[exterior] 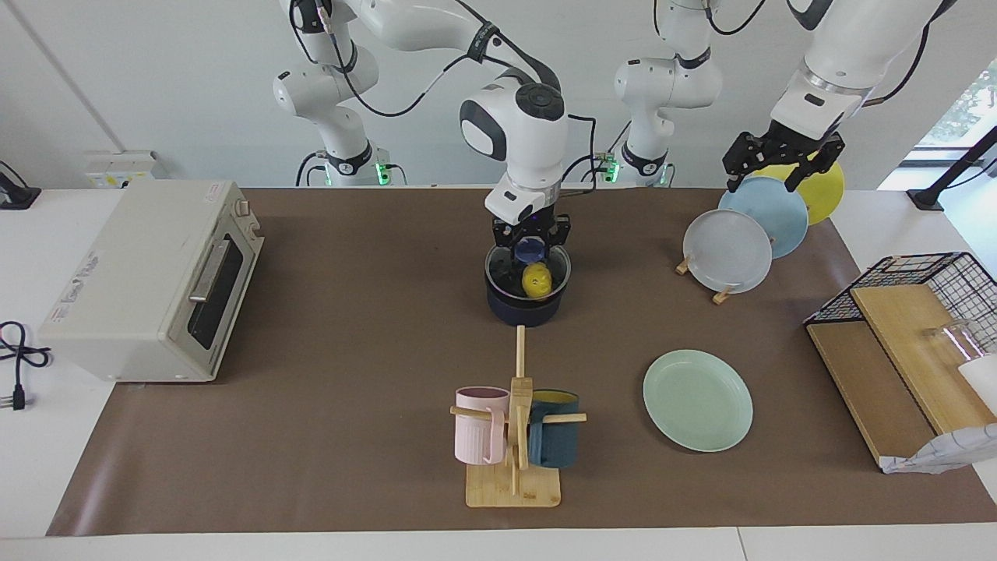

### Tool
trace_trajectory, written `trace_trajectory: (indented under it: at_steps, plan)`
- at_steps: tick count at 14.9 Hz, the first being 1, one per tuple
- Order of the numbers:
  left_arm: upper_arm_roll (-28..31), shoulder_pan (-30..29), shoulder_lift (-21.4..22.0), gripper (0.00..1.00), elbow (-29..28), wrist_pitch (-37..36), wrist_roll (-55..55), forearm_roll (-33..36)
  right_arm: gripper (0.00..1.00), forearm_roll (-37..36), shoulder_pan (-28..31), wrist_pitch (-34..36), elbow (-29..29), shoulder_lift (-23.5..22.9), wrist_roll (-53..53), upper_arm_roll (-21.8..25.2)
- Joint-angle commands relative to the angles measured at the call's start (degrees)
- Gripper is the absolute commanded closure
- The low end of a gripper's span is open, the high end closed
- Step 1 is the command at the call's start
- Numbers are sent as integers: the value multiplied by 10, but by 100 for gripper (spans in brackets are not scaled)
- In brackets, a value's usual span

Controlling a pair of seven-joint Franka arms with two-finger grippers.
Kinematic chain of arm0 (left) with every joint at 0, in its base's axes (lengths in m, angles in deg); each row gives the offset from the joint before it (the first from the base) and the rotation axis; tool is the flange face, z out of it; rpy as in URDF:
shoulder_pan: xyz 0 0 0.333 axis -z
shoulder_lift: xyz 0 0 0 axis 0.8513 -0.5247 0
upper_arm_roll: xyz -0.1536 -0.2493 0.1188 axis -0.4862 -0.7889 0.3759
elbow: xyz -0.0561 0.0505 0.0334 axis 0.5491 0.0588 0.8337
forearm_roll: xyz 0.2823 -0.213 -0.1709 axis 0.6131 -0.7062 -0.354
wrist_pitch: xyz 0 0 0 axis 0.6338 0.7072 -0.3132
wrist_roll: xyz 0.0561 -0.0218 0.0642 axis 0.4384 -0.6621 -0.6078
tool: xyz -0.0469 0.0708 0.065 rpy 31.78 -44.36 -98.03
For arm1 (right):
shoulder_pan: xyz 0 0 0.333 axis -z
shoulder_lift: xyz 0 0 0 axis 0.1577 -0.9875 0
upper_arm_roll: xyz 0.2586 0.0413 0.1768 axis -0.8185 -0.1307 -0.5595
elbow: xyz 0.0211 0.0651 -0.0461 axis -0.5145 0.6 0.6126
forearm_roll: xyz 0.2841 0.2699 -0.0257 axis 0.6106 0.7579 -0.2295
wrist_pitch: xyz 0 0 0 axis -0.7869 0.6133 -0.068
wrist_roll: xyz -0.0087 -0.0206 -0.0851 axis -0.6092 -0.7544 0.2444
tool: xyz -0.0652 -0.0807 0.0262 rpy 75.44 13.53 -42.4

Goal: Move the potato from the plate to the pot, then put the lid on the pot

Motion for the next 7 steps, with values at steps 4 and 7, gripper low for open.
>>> trace_trajectory:
  at_steps: [4, 7]
  plan:
    - [-6, -24, -5, 0, -3, 50, 4, -26, 100, -2, 2, 3, 9, 6, 4, -1]
    - [-16, -40, -9, 0, -8, 72, 4, -26, 100, 3, 5, 4, 17, 8, 3, -1]
